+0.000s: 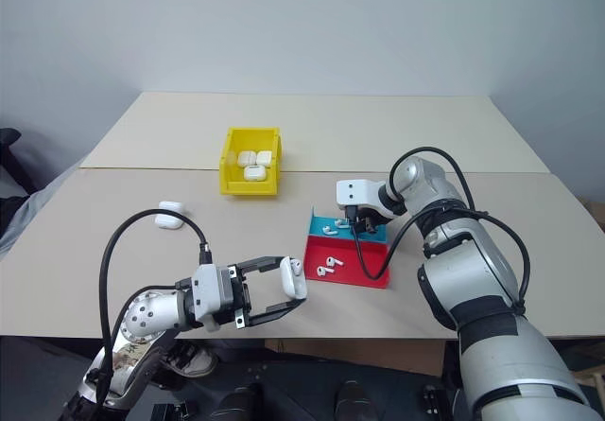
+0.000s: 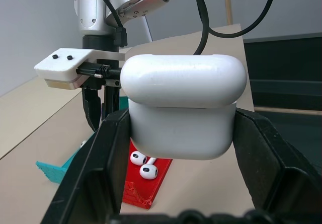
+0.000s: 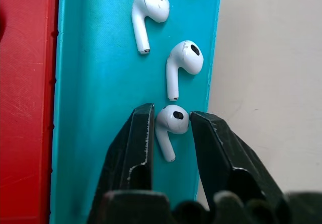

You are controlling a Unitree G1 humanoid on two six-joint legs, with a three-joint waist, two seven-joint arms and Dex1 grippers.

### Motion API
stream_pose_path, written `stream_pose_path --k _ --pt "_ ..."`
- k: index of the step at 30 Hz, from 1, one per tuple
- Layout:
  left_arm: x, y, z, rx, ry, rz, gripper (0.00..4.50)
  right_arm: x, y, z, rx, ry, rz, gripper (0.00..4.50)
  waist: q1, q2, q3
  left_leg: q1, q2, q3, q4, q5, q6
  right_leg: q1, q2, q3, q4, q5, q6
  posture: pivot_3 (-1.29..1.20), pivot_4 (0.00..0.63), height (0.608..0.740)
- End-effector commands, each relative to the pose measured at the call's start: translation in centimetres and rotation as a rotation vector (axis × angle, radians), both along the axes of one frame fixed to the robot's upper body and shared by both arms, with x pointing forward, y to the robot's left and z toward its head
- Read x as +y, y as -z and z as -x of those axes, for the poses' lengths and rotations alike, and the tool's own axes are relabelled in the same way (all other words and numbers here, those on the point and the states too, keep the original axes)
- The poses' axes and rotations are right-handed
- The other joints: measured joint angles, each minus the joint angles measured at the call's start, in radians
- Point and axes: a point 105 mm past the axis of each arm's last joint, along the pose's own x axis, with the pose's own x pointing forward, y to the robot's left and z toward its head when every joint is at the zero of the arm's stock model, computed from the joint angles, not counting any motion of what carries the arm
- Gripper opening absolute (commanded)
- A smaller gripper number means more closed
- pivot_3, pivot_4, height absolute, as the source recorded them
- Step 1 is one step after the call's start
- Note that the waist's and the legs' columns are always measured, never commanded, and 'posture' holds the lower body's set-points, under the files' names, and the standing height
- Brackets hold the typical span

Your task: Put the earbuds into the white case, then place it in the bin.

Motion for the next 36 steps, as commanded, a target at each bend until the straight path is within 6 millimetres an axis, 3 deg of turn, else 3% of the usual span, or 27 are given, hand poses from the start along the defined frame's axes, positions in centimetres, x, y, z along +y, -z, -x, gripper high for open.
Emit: stream_pose_path --k 1,8,13,17,20,23,28,32,36 --pt "-0.2 -1.1 0.4 -0.043 0.021 0.022 2.76 0.1 -0.9 -0.2 -0.026 -0.010 -0.012 1.15 0.000 0.000 0.000 0.000 0.000 0.000 0.000 0.000 0.000 0.000 0.000 0.000 0.000 0.000 0.000 0.00 0.150 0.740" --pt "-0.2 -1.1 0.2 -0.044 0.025 0.022 2.76 0.0 -1.1 -0.2 -0.031 -0.004 -0.022 1.15 0.000 0.000 0.000 0.000 0.000 0.000 0.000 0.000 0.000 0.000 0.000 0.000 0.000 0.000 0.000 0.00 0.150 0.740" --pt "-0.1 -1.4 -0.1 -0.058 0.022 0.021 2.76 0.1 -3.0 -0.6 -0.078 0.002 -0.080 1.15 0.001 0.000 0.000 0.000 0.000 0.000 0.000 0.000 0.000 0.000 0.000 0.000 0.000 0.000 0.000 0.00 0.150 0.740" --pt "0.0 -2.7 -0.9 -0.083 0.005 0.072 2.76 -0.5 -7.4 -0.7 -0.153 0.040 -0.238 1.15 0.003 0.001 0.000 0.000 0.000 0.000 0.000 0.000 0.000 0.000 0.000 0.000 0.000 0.000 0.000 0.00 0.150 0.740" --pt "-0.1 -3.7 -1.3 -0.070 0.000 0.106 2.76 -1.0 -9.9 0.4 -0.175 0.055 -0.352 1.15 0.006 0.001 0.000 0.000 0.000 0.000 0.000 0.001 0.001 0.000 0.000 0.000 0.000 0.000 0.000 0.00 0.150 0.740" --pt "-0.6 -5.8 -1.2 -0.077 0.039 0.179 2.76 -1.4 -13.6 3.7 -0.165 0.082 -0.581 1.15 0.020 0.001 0.000 -0.001 0.000 -0.001 0.000 0.001 0.002 0.001 0.000 0.000 0.000 -0.001 0.001 0.00 0.150 0.740" --pt "-0.9 -8.1 -1.0 -0.067 0.109 0.260 2.76 -0.9 -18.6 12.1 -0.136 -0.003 -1.009 1.15 0.034 0.001 0.000 -0.002 0.000 -0.001 0.001 0.002 0.003 0.000 0.000 0.000 0.000 -0.003 0.002 0.00 0.150 0.740" --pt "-1.1 -8.4 -1.4 -0.062 0.136 0.261 2.76 -0.9 -20.3 16.5 -0.059 -0.055 -1.303 1.15 0.032 0.000 0.000 0.000 0.000 -0.001 0.004 0.001 0.002 0.003 0.000 0.000 0.000 -0.003 0.002 0.00 0.150 0.740" --pt "-1.3 -8.8 -1.5 -0.066 0.173 0.282 2.76 0.0 -19.5 19.1 0.017 -0.099 -1.491 1.15 0.027 0.001 0.000 0.004 0.000 -0.001 0.007 0.000 -0.001 0.009 0.000 0.000 -0.001 -0.002 0.001 0.00 0.150 0.740"
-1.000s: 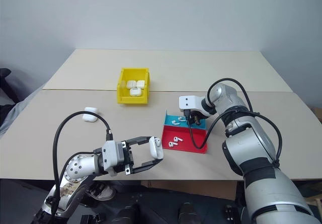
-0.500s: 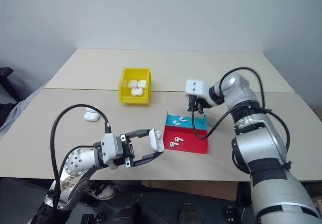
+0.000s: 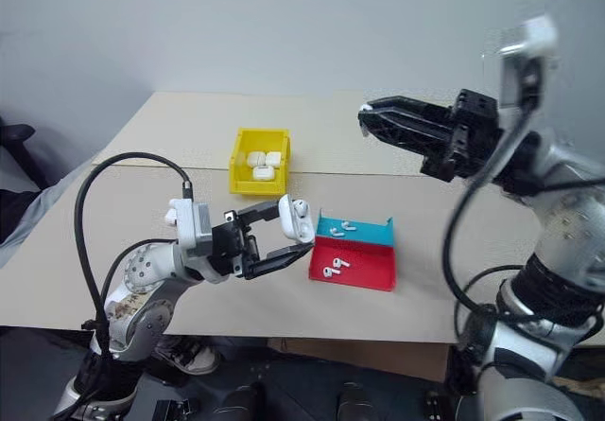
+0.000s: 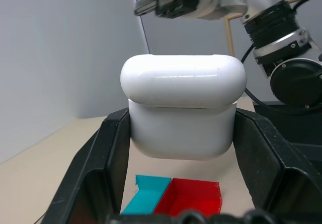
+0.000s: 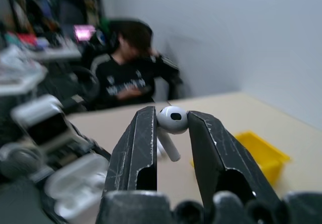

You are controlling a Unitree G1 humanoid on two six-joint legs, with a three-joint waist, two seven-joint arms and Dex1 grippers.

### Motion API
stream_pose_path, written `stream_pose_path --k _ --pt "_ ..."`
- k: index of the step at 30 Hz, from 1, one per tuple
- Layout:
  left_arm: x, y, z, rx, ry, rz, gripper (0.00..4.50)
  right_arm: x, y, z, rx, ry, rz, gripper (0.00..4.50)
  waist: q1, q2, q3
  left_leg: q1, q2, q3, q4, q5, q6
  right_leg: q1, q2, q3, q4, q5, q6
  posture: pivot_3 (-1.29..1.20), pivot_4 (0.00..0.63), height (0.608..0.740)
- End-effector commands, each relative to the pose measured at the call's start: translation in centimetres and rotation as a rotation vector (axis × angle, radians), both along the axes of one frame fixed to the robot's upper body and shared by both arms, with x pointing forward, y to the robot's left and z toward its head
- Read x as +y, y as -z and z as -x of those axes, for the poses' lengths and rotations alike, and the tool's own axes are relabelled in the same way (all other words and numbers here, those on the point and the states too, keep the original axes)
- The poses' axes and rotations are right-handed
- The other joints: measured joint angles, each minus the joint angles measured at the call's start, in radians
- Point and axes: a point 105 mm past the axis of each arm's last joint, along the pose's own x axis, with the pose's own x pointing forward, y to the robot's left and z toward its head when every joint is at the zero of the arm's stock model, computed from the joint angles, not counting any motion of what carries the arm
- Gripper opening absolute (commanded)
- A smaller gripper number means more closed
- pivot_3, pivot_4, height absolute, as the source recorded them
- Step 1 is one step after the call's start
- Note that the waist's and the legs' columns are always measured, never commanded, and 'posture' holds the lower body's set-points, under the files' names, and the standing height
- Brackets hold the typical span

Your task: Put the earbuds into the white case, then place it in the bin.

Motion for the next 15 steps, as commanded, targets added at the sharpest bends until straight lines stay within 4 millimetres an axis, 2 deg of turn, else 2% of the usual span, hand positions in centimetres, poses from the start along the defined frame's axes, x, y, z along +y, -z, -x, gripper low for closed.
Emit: stream_pose_path --k 1,5,8,15 --pt "-0.2 -1.2 0.3 -0.031 0.042 0.042 2.76 0.7 0.8 2.7 -0.001 -0.049 -0.098 1.15 -0.002 0.000 0.000 0.000 0.000 0.000 0.000 0.000 0.000 0.001 0.000 0.000 -0.001 0.000 0.000 0.00 0.150 0.740" --pt "-0.3 -1.5 0.3 -0.033 0.073 0.049 2.76 2.0 2.7 3.9 0.055 -0.056 -0.154 1.15 -0.005 0.004 -0.002 0.000 0.001 0.000 -0.002 0.000 0.000 0.007 0.000 -0.001 -0.013 0.001 -0.001 0.00 0.150 0.740" --pt "-0.4 -1.5 0.3 -0.031 0.086 0.047 2.76 2.5 3.6 4.7 0.104 -0.049 -0.146 1.15 -0.005 0.004 -0.002 -0.006 0.001 0.002 -0.003 0.000 0.001 0.008 -0.001 0.000 -0.021 0.001 -0.002 0.00 0.150 0.740" --pt "-0.6 -1.4 0.2 -0.033 0.101 0.045 2.76 2.8 4.7 4.6 0.193 0.005 -0.128 1.15 -0.002 0.004 -0.002 -0.008 0.001 0.001 -0.003 0.001 0.003 0.007 0.000 0.000 -0.021 0.001 -0.002 0.00 0.150 0.740"
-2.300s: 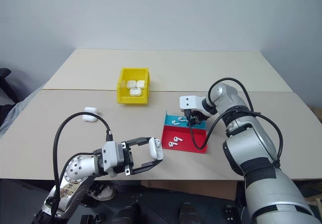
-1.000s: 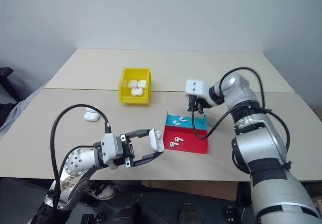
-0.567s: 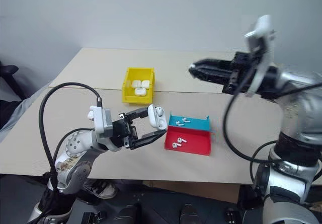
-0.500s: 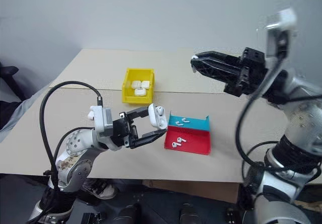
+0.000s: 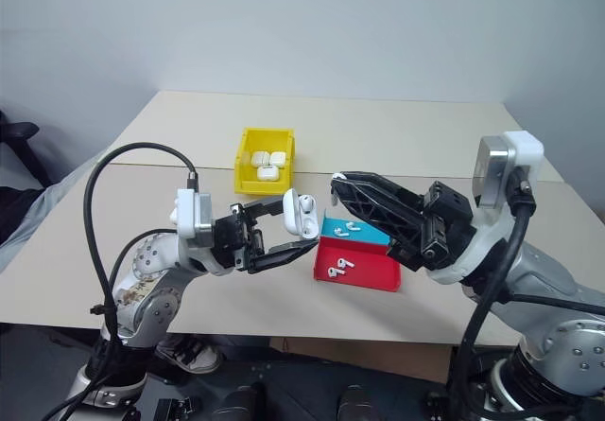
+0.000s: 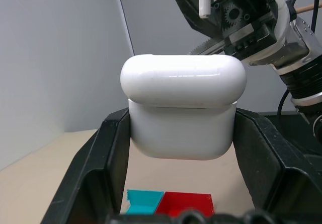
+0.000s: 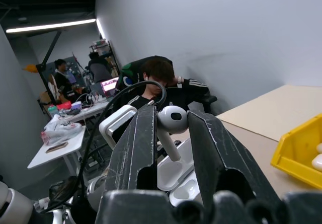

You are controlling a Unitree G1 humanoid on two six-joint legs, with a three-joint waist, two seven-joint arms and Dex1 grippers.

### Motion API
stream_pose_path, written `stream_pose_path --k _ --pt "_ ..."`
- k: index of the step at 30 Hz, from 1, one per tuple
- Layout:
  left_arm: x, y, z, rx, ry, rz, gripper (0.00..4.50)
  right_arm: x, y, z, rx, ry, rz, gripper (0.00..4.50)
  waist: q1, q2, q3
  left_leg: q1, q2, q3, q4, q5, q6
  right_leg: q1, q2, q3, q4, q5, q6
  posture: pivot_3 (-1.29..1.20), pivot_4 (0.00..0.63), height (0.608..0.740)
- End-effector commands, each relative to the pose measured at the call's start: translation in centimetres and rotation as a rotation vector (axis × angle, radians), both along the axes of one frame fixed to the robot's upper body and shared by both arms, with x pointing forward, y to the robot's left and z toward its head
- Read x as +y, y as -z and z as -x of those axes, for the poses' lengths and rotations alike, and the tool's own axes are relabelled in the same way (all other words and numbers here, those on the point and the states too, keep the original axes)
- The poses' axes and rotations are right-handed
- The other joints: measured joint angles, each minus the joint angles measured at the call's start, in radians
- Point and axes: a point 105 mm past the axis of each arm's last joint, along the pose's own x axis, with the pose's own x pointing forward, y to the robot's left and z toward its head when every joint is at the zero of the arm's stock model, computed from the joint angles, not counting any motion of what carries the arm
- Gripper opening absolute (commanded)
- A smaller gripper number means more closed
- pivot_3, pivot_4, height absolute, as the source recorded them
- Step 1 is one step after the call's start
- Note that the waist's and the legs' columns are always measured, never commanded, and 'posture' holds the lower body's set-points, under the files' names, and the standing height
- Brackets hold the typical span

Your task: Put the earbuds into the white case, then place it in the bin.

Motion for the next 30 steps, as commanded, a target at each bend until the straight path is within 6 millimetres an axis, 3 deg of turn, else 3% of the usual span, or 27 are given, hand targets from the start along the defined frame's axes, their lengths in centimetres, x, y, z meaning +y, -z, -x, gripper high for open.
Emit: stream_pose_path --k 1,18,30 --pt "-0.2 -1.0 0.4 -0.034 0.027 0.029 2.76 0.5 -0.2 0.6 -0.019 0.005 -0.009 1.15 0.000 0.000 0.000 0.000 0.000 0.000 0.000 0.000 0.000 0.000 0.000 0.000 0.001 0.000 0.000 0.00 0.150 0.740" --pt "-0.7 -0.8 0.5 -0.018 0.028 0.051 2.76 2.3 1.6 -0.1 0.053 -0.028 -0.003 1.15 0.002 -0.001 0.000 -0.001 0.000 0.000 -0.002 0.000 0.000 0.000 0.000 0.000 -0.004 -0.001 0.002 0.00 0.150 0.740" --pt "-0.7 -0.9 0.5 -0.018 0.025 0.060 2.76 2.1 2.7 -0.7 0.045 0.006 0.043 1.15 0.007 -0.001 0.000 -0.003 -0.001 0.000 -0.003 0.000 0.000 0.000 0.000 0.000 -0.005 -0.001 0.002 0.00 0.150 0.740"
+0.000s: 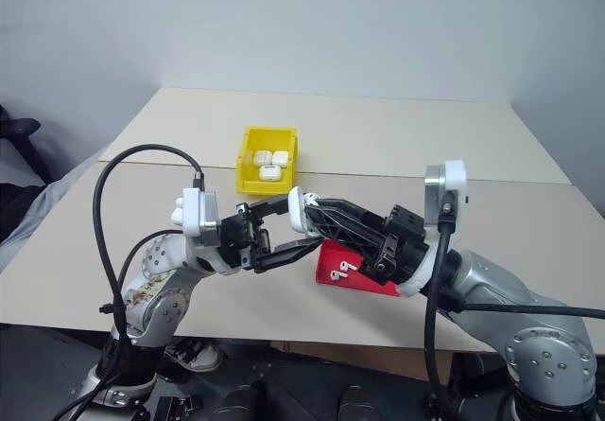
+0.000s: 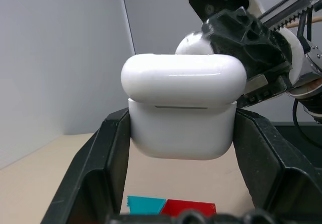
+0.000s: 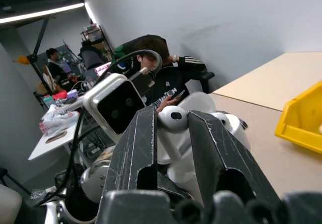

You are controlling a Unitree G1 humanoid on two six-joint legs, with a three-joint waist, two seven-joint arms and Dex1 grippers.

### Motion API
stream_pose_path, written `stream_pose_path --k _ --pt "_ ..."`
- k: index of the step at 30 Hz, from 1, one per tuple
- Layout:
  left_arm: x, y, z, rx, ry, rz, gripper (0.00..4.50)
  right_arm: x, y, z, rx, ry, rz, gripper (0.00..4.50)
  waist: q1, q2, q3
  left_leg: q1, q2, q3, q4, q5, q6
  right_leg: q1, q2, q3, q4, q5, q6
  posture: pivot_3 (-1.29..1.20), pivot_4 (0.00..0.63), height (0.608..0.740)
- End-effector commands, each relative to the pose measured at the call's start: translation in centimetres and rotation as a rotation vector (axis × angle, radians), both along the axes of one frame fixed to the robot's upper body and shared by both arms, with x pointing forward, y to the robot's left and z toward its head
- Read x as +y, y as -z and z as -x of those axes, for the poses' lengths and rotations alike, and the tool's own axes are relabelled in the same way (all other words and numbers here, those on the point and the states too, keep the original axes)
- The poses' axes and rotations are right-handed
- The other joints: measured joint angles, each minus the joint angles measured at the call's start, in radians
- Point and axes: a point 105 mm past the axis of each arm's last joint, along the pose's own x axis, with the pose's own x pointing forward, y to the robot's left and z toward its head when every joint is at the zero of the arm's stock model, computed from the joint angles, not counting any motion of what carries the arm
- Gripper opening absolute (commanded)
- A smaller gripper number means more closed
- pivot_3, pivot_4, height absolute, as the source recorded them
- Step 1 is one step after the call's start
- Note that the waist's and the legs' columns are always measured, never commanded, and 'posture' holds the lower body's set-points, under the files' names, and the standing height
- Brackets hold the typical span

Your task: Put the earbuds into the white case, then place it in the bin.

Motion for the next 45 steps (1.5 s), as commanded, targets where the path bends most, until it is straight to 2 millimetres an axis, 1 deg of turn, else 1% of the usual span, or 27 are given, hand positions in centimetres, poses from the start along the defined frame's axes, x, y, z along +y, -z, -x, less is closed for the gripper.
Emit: stream_pose_path --k 1,8,11,13,20,24,26,27,29,31,33,34,35,38,39,40,42,45 --pt "-0.1 -0.7 0.5 -0.031 0.011 0.022 2.76 -0.1 -0.5 0.4 -0.047 -0.001 -0.006 1.15 0.000 0.000 0.000 0.000 0.000 0.000 0.000 0.000 0.000 0.000 0.000 0.000 0.000 0.000 0.000 0.00 0.150 0.740" --pt "-0.1 -0.7 0.3 -0.033 0.005 0.019 2.76 -0.2 -0.4 1.0 -0.068 -0.018 0.011 1.15 0.000 0.000 0.000 0.000 0.000 0.000 0.001 0.000 0.000 0.000 0.000 0.000 0.000 0.000 0.000 0.00 0.150 0.740" --pt "0.0 -0.7 0.3 -0.034 0.003 0.017 2.76 0.4 -0.4 1.2 -0.107 -0.004 0.054 1.69 0.000 0.000 0.000 0.000 0.000 0.000 0.001 0.000 0.000 0.000 0.000 0.000 -0.001 0.000 0.000 0.00 0.150 0.740" --pt "0.0 -0.7 0.4 -0.034 0.004 0.020 2.76 0.7 -0.1 0.8 -0.097 0.014 0.074 2.29 -0.001 0.000 0.000 0.000 0.000 0.000 0.001 0.000 0.000 0.000 0.000 0.000 0.000 0.000 0.000 0.00 0.150 0.740" --pt "0.0 -0.5 0.4 -0.033 0.002 0.015 2.76 0.2 0.3 0.6 -0.109 0.041 0.098 2.29 0.002 0.000 0.000 0.000 0.000 0.000 0.001 0.000 0.000 0.001 0.000 0.000 -0.003 0.000 0.000 0.00 0.150 0.740" --pt "0.0 0.1 -0.1 -0.035 -0.011 -0.014 2.76 -1.6 0.0 0.7 -0.177 0.092 0.169 2.29 0.013 0.000 0.000 -0.001 -0.001 0.000 0.000 0.000 0.000 0.001 0.000 0.000 -0.003 0.000 0.000 0.00 0.150 0.740" --pt "-0.1 0.2 -0.3 -0.031 -0.011 -0.016 2.76 -2.2 -0.5 0.8 -0.207 0.102 0.204 2.29 0.017 0.000 0.000 -0.001 -0.001 0.000 0.000 0.000 0.000 0.001 0.000 0.000 -0.003 0.000 0.000 0.00 0.150 0.740" --pt "-0.2 0.4 -0.4 -0.029 -0.012 -0.018 2.76 -2.7 -1.0 0.9 -0.253 0.131 0.237 2.29 0.018 0.000 0.000 -0.001 -0.001 0.000 0.000 0.000 0.000 0.001 0.000 0.000 -0.003 0.000 0.000 0.00 0.150 0.740" --pt "-0.4 0.7 -0.7 -0.027 -0.013 -0.028 2.76 -3.1 -2.0 1.2 -0.298 0.124 0.269 2.29 0.022 0.000 0.000 -0.001 -0.001 0.000 0.000 0.000 0.000 0.001 0.000 0.000 -0.003 0.000 0.000 0.00 0.150 0.740" --pt "-0.9 1.2 -0.9 -0.038 -0.010 -0.051 2.76 -3.0 -3.1 1.4 -0.334 0.095 0.305 2.29 0.022 0.000 0.000 -0.001 -0.001 0.000 0.001 0.000 0.000 0.001 0.000 0.000 -0.003 0.000 0.000 0.00 0.150 0.740" --pt "-1.3 1.6 -1.1 -0.044 -0.007 -0.069 2.76 -2.5 -3.7 1.2 -0.334 0.069 0.351 2.29 0.020 -0.001 0.000 -0.001 -0.001 0.000 0.002 0.000 0.000 0.001 0.000 0.000 -0.004 0.000 0.000 0.00 0.150 0.740" --pt "-1.5 1.7 -1.2 -0.045 -0.006 -0.074 2.76 -2.1 -3.9 1.0 -0.332 0.061 0.381 1.93 0.021 -0.001 0.000 -0.001 -0.001 0.000 0.003 0.000 0.000 0.001 0.000 0.000 -0.004 0.000 0.000 0.00 0.150 0.740" --pt "-1.7 1.8 -1.3 -0.046 -0.003 -0.078 2.76 -1.7 -4.0 0.7 -0.339 0.051 0.418 1.78 0.020 -0.001 0.000 -0.001 -0.001 0.001 0.003 0.000 0.000 0.001 -0.001 0.000 -0.005 0.000 0.000 0.00 0.150 0.740" --pt "-2.2 2.0 -1.4 -0.051 0.005 -0.091 2.76 -0.7 -4.1 0.1 -0.352 0.031 0.478 0.74 0.018 -0.001 0.000 -0.001 -0.001 0.001 0.005 0.000 0.000 0.000 -0.001 0.000 -0.007 0.000 0.000 0.00 0.150 0.740" --pt "-2.3 2.1 -1.5 -0.053 0.008 -0.100 2.76 -0.4 -4.1 -0.2 -0.348 0.022 0.494 0.42 0.017 -0.001 0.000 -0.001 -0.001 0.001 0.005 0.000 0.000 0.001 -0.001 0.000 -0.008 0.000 0.000 0.00 0.150 0.740" --pt "-2.6 2.3 -1.5 -0.062 0.011 -0.109 2.76 0.1 -3.8 -0.3 -0.363 0.003 0.532 0.02 0.017 -0.001 0.000 -0.001 -0.001 0.001 0.005 0.000 0.000 0.001 -0.002 0.000 -0.008 0.000 0.000 0.00 0.150 0.740" --pt "-3.1 2.8 -1.8 -0.060 0.004 -0.145 2.76 1.0 -3.2 -0.4 -0.381 -0.034 0.588 0.02 0.017 -0.001 0.000 -0.001 -0.001 0.002 0.005 0.000 0.000 0.001 -0.003 0.000 -0.008 0.000 0.000 0.00 0.150 0.740" --pt "-3.6 2.9 -1.8 -0.062 0.008 -0.147 2.76 1.7 -2.5 -0.9 -0.387 -0.044 0.638 0.02 0.021 -0.001 0.000 -0.002 -0.001 0.002 0.004 0.000 0.000 0.000 -0.003 0.000 -0.007 0.000 0.000 0.00 0.150 0.740"
